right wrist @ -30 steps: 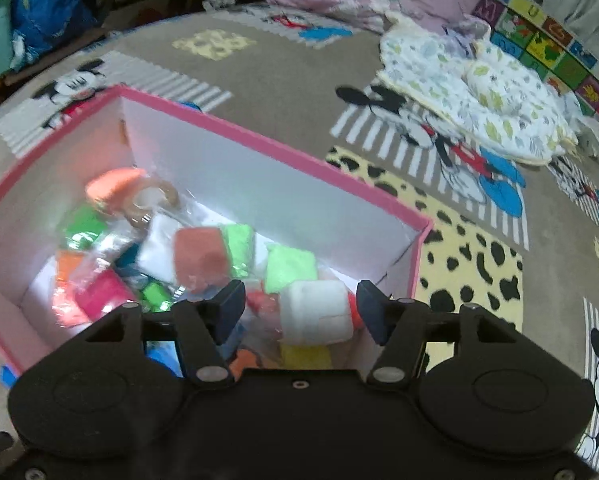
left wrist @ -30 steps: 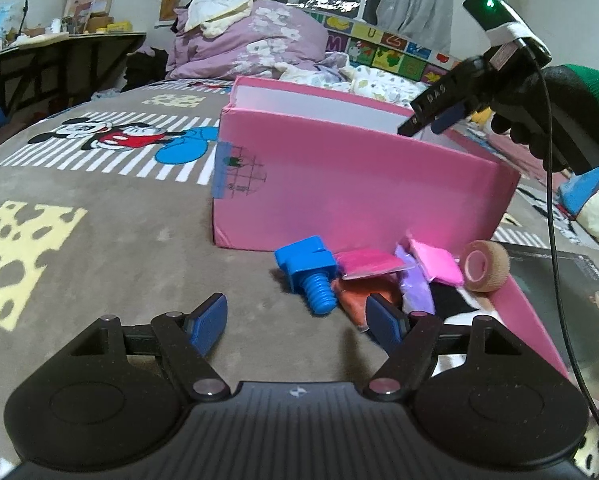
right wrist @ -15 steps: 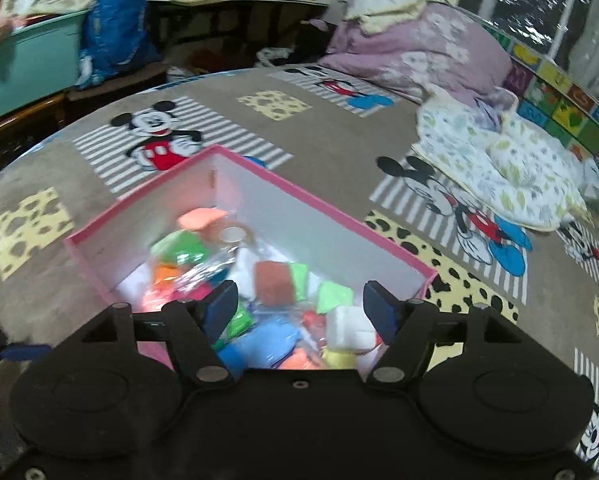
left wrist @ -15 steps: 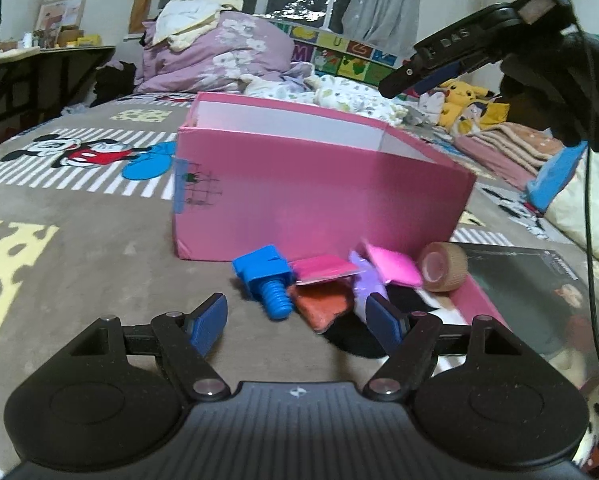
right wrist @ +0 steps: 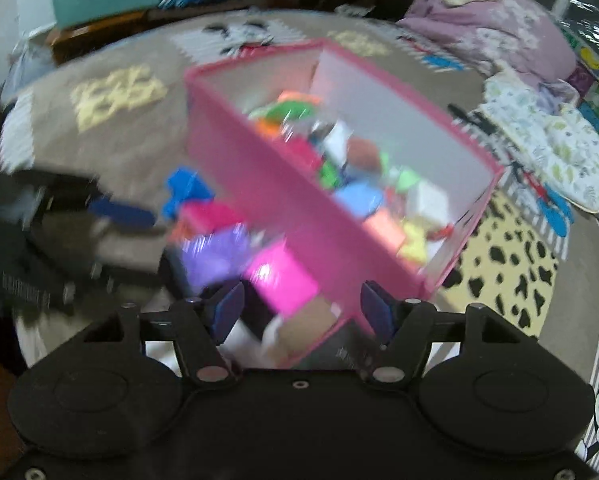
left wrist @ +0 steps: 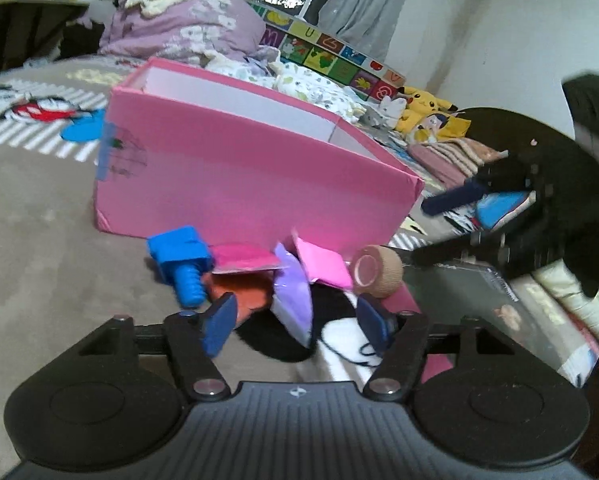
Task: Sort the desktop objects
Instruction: 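Grasp the purple clay packet with the left tool while the right tool grasps the tan tape roll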
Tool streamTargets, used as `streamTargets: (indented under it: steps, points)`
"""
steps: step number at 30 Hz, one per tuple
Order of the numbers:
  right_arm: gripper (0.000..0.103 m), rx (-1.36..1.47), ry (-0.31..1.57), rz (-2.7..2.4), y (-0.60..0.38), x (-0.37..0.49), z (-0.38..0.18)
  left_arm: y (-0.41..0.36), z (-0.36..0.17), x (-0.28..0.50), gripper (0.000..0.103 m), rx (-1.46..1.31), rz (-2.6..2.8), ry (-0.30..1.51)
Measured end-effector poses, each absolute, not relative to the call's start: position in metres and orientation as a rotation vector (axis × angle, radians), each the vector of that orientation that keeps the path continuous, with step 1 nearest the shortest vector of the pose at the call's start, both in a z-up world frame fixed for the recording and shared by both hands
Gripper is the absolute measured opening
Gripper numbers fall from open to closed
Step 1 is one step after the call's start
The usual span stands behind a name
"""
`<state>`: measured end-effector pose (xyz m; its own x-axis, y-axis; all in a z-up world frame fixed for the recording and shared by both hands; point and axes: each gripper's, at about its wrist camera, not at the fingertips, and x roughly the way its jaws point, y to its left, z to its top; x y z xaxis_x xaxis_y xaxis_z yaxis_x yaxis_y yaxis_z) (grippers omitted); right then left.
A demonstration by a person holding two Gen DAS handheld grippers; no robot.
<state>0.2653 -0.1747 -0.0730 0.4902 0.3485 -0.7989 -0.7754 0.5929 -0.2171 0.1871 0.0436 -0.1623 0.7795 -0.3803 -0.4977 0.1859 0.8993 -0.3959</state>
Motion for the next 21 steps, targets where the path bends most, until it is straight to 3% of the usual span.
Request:
streamTargets:
  steps: [5,8,17,21]
  points:
    - [0.065,-0.706,0.737,0.749,-0.180,0.259,-0.090,0.036,-0.172,0.200,0.043,-0.338,-0.307,0.630]
    - [0.065,-0.760,0.691,0.764,-0.181,0.256,-0.097,0.032,-0.174,0.203,0.037,-0.348,-0.305,0.631]
    - [0.065,-0.948,0.609,0.824,-0.163,0.251,-0.122,0.030,-0.178,0.211,0.033,-0.374,-0.303,0.635]
    - [0.065,-1.007,0.619,0.831,-0.158,0.254,-0.133,0.030,-0.180,0.213,0.021,-0.372,-0.287,0.640]
